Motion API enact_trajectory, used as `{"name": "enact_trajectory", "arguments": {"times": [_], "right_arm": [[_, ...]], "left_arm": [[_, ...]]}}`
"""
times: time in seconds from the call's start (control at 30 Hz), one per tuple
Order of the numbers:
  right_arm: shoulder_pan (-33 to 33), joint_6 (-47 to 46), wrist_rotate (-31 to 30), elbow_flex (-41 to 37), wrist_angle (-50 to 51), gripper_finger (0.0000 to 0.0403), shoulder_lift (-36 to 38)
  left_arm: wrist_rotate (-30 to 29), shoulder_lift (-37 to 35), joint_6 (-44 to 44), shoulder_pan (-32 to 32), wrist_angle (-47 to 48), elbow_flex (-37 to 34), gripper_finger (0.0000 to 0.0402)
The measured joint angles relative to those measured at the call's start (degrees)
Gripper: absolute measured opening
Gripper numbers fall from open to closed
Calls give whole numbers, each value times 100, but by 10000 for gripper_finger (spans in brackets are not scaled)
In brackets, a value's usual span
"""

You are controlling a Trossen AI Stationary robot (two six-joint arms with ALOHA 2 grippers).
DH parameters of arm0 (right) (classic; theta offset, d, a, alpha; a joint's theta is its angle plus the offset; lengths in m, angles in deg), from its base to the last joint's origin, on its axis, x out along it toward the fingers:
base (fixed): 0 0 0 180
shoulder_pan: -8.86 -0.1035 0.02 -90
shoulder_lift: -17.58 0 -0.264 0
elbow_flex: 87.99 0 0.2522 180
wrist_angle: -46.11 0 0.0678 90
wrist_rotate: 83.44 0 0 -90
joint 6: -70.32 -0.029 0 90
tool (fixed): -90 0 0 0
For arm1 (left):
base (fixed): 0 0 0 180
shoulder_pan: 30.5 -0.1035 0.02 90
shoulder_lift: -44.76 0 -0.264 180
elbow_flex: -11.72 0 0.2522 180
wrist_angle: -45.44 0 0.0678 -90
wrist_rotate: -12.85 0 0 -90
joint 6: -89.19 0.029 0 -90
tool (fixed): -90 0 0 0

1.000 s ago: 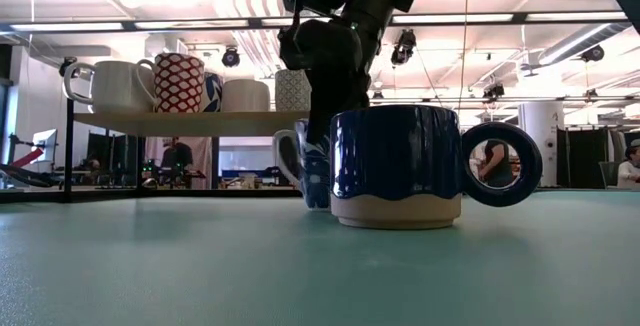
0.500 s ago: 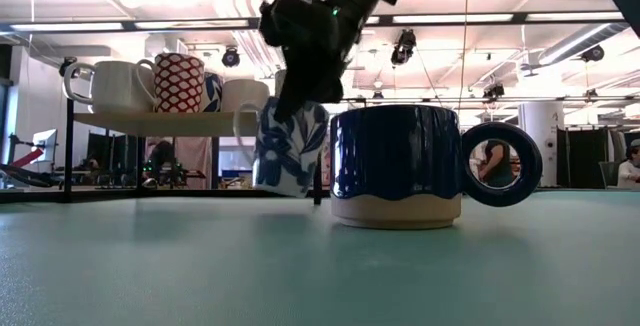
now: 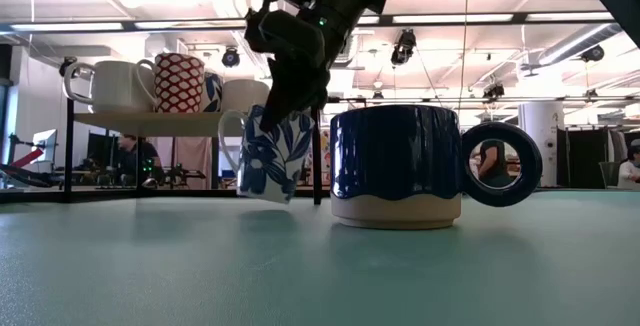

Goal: Place coffee mugs
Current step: Put the white blue patterned mug on the shelf

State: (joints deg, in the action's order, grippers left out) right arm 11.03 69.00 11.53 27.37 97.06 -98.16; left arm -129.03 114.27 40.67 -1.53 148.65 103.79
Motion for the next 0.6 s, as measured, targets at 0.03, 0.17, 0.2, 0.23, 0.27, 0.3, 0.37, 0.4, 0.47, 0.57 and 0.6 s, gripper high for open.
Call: {"name": "enact_trajectory", "arguments": {"times": [0.03, 0.17, 0.2, 0.23, 0.27, 0.3, 0.37, 0.4, 0.47, 0.57, 0.6], "right_arm": [[0, 8, 2, 2, -2, 34, 27], [7, 93, 191, 15, -6, 67, 65], [2, 96, 243, 15, 1, 76, 64], [-2, 95, 267, 15, -2, 87, 63], [-4, 96, 278, 15, 5, 96, 63], [-5, 97, 302, 15, 20, 105, 63], [-7, 96, 319, 15, 58, 121, 63], [-4, 96, 319, 15, 64, 127, 64], [-2, 96, 316, 15, 112, 137, 83], [-2, 96, 310, 13, 413, 146, 219], [-2, 96, 311, 13, 511, 148, 294]], "left_arm": [[-1, 0, -8, 0, 0, 0, 79], [0, 1, -19, 0, -11, 0, 79], [0, 5, -21, 0, -14, 0, 79], [1, 9, -22, 0, -21, 0, 79], [1, 11, -25, 0, -35, 0, 79], [1, 13, -37, 0, -38, 0, 79], [1, 13, -49, 0, -61, 0, 79], [1, 13, -49, 0, -76, 0, 79], [19, 13, -49, 0, -86, -2, 79], [84, 13, -51, 0, -171, -52, 79], [100, 13, -47, 0, -262, -102, 79]]}}
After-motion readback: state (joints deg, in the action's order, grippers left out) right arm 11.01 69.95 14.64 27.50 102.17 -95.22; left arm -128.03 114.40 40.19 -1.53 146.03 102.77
